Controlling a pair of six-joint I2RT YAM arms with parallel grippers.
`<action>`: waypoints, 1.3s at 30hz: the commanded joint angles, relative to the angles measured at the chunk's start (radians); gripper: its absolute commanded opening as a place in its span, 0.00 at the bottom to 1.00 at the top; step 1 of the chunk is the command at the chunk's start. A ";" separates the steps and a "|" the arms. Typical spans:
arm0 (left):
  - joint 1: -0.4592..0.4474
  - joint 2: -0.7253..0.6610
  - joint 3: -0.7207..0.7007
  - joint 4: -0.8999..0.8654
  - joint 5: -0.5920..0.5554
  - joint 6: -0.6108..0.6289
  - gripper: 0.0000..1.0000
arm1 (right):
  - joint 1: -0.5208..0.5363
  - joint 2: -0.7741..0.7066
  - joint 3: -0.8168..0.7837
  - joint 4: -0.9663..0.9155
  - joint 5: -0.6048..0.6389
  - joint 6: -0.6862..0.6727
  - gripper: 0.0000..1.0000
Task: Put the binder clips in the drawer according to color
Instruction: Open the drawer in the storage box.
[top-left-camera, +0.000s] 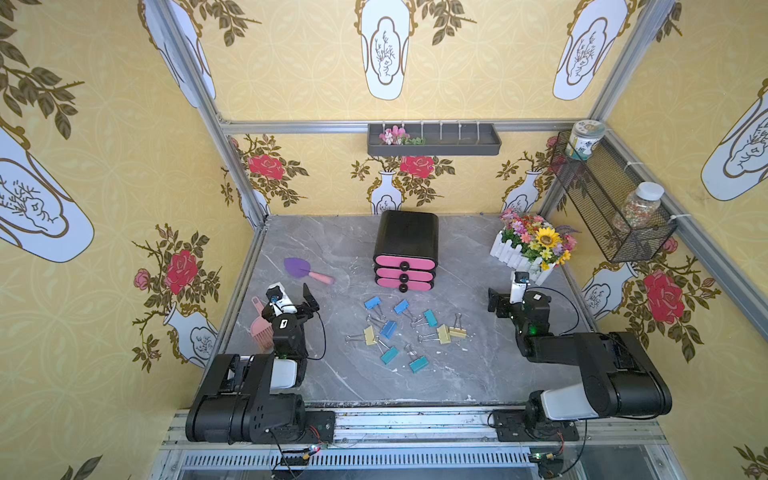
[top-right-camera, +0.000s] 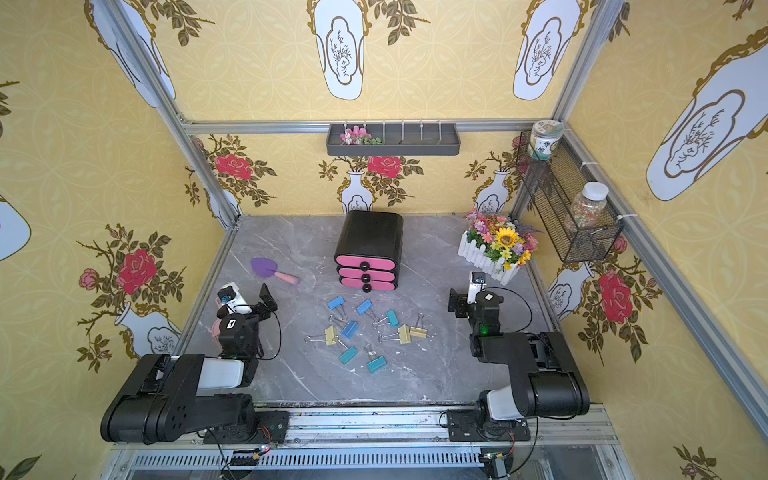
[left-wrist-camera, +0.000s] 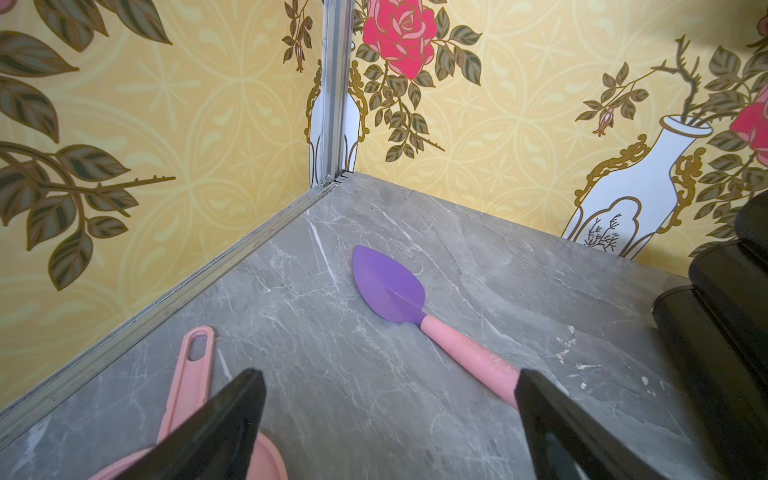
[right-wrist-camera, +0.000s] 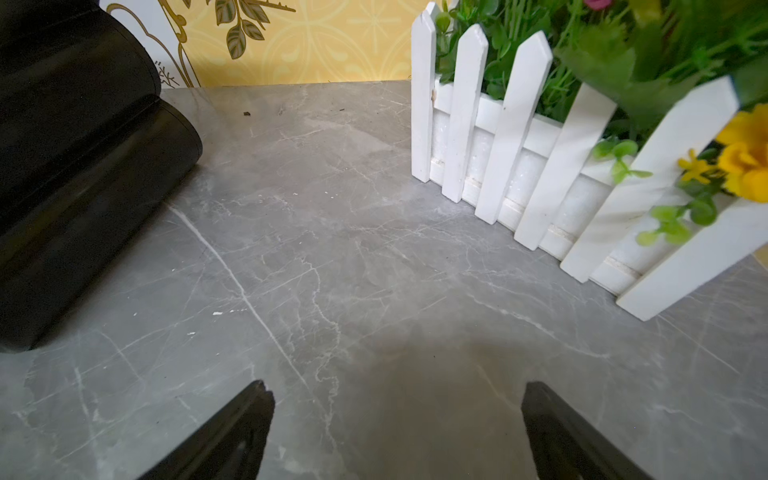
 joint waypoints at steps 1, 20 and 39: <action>0.000 -0.001 -0.004 0.010 0.001 -0.002 1.00 | 0.002 -0.003 -0.002 0.015 -0.001 -0.010 0.97; 0.002 -0.002 0.009 -0.022 0.007 -0.007 1.00 | 0.000 -0.002 0.002 0.012 -0.011 -0.007 0.97; -0.035 -0.560 0.506 -1.134 0.068 -0.539 1.00 | -0.032 -0.410 0.471 -0.906 -0.171 0.457 0.97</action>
